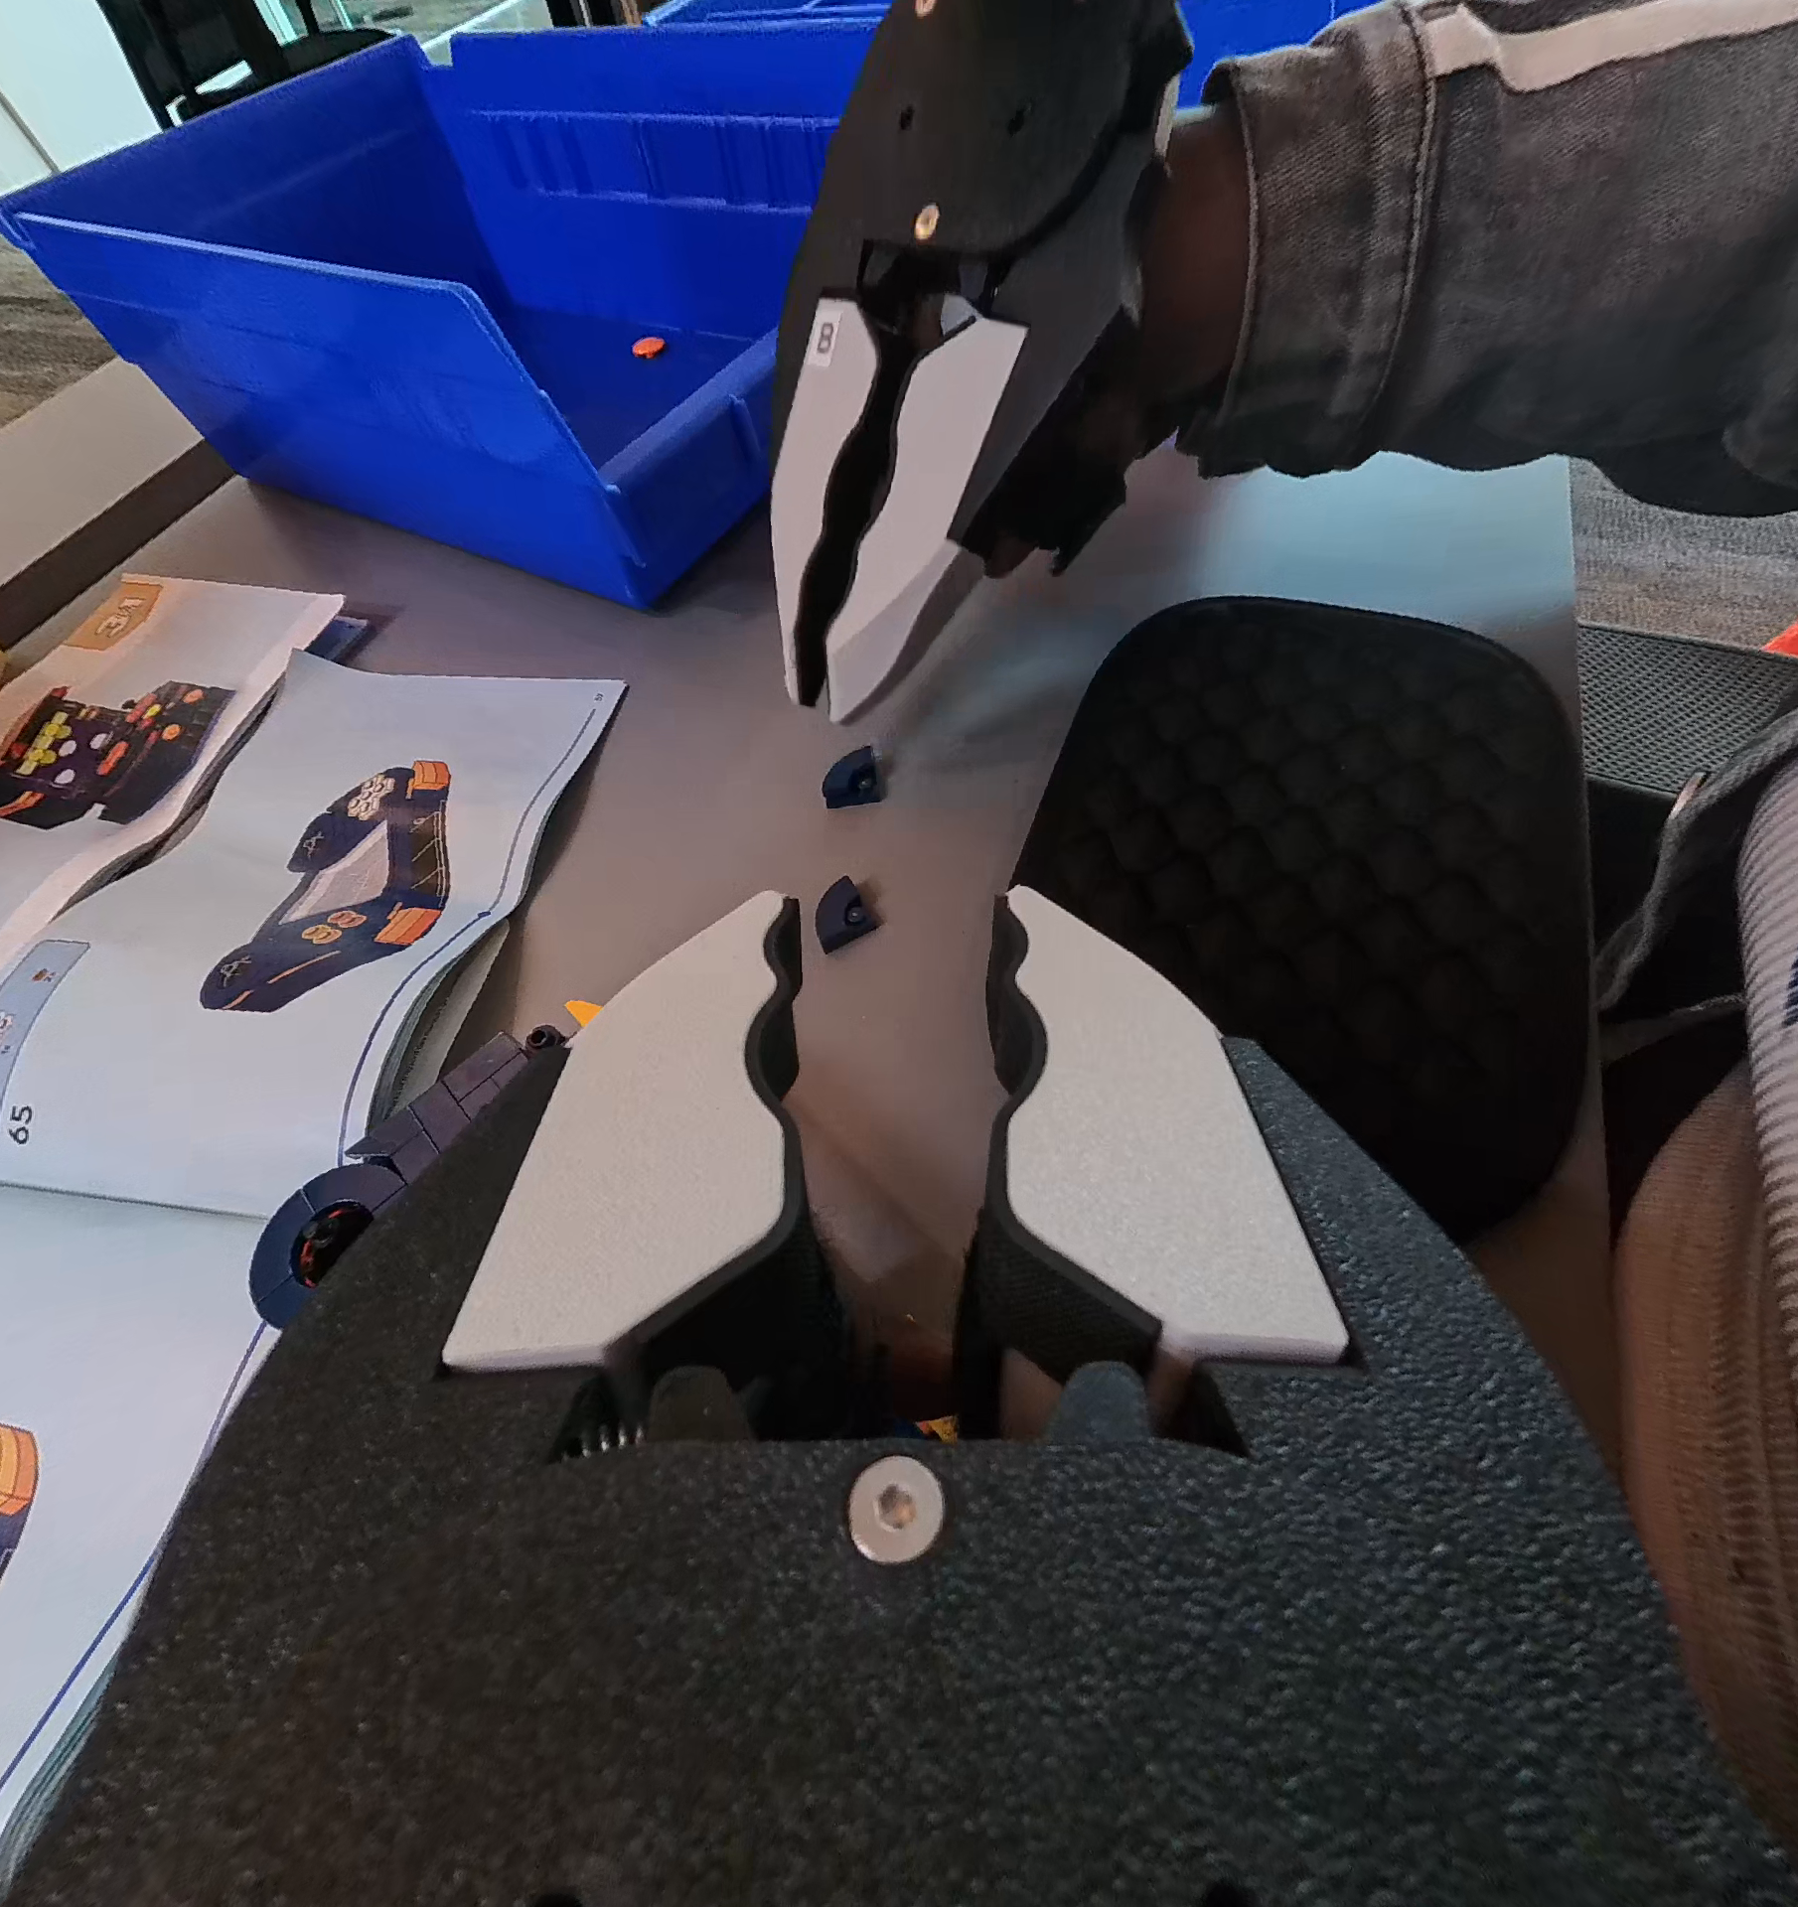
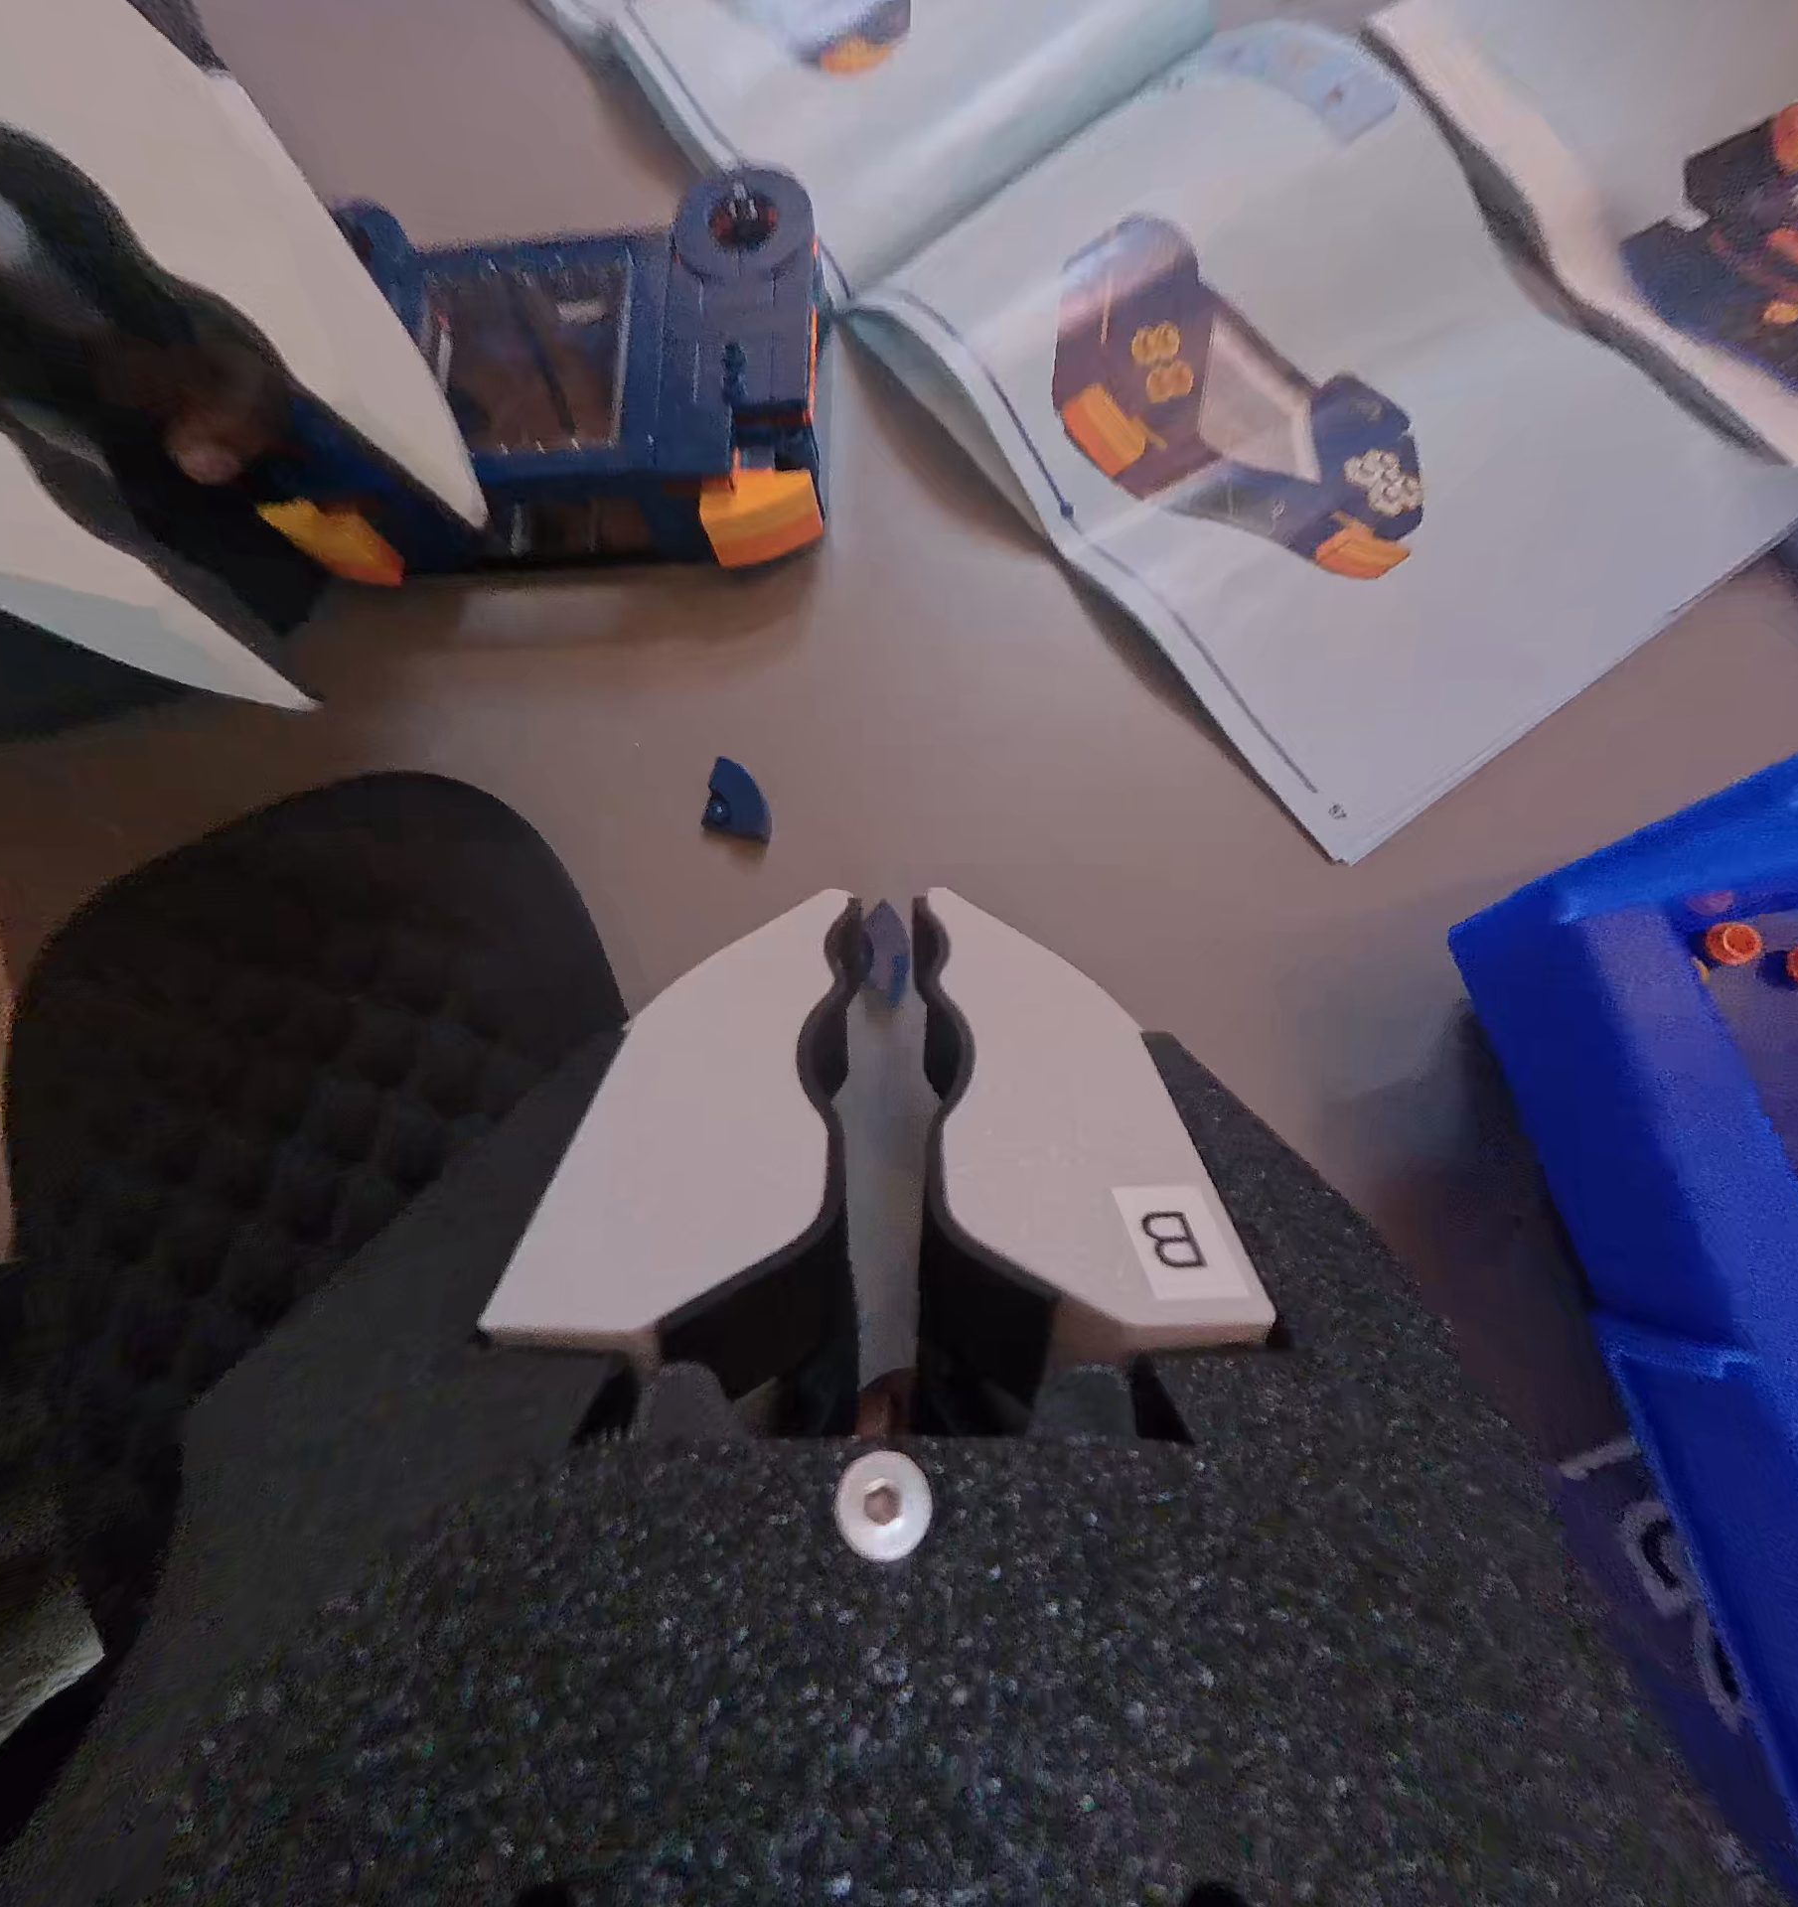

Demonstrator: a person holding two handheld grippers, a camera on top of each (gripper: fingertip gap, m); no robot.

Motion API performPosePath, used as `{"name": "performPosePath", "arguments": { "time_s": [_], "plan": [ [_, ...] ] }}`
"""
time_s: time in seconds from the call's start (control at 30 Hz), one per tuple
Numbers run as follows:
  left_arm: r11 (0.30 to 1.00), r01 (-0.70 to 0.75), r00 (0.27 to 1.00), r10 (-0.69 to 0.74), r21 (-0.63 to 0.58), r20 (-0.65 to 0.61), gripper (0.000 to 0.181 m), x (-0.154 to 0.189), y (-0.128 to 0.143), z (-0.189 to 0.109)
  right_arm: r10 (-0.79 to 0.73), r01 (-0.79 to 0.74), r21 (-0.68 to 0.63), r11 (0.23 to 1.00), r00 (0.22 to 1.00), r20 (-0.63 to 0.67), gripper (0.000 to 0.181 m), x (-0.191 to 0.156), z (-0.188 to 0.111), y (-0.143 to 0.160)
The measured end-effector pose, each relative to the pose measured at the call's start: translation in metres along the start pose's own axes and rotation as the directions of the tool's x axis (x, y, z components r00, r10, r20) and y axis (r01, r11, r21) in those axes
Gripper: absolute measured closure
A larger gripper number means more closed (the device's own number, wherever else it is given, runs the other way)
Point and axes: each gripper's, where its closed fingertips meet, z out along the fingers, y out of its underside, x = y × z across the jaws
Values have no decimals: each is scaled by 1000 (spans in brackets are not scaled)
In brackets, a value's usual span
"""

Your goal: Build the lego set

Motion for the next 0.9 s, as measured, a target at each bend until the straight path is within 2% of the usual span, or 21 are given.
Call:
{"name": "performPosePath", "arguments": {
  "time_s": [0.07,0.17,0.4,0.53,0.7,0.9],
  "plan": [
    [1000,0,1000,0,7,6,146,-1,-1,-1,21,-23,78,997,1000,23,180,-2,-3,-6],
    [1000,4,1000,-5,24,14,147,-3,-2,-2,59,-61,165,984,998,18,181,1,-5,-8],
    [999,4,1000,-5,42,12,148,-2,-3,-4,45,-36,255,966,998,-32,181,13,-7,6],
    [999,-6,1000,5,45,11,148,-1,-3,-4,-11,13,262,965,1000,-9,181,8,-5,3],
    [1000,-11,1000,11,28,5,148,0,-1,-2,-67,65,142,988,998,9,181,2,10,14],
    [1000,-19,1000,19,12,2,148,2,1,-1,-92,92,116,989,996,-6,181,1,15,13]
  ]
}}
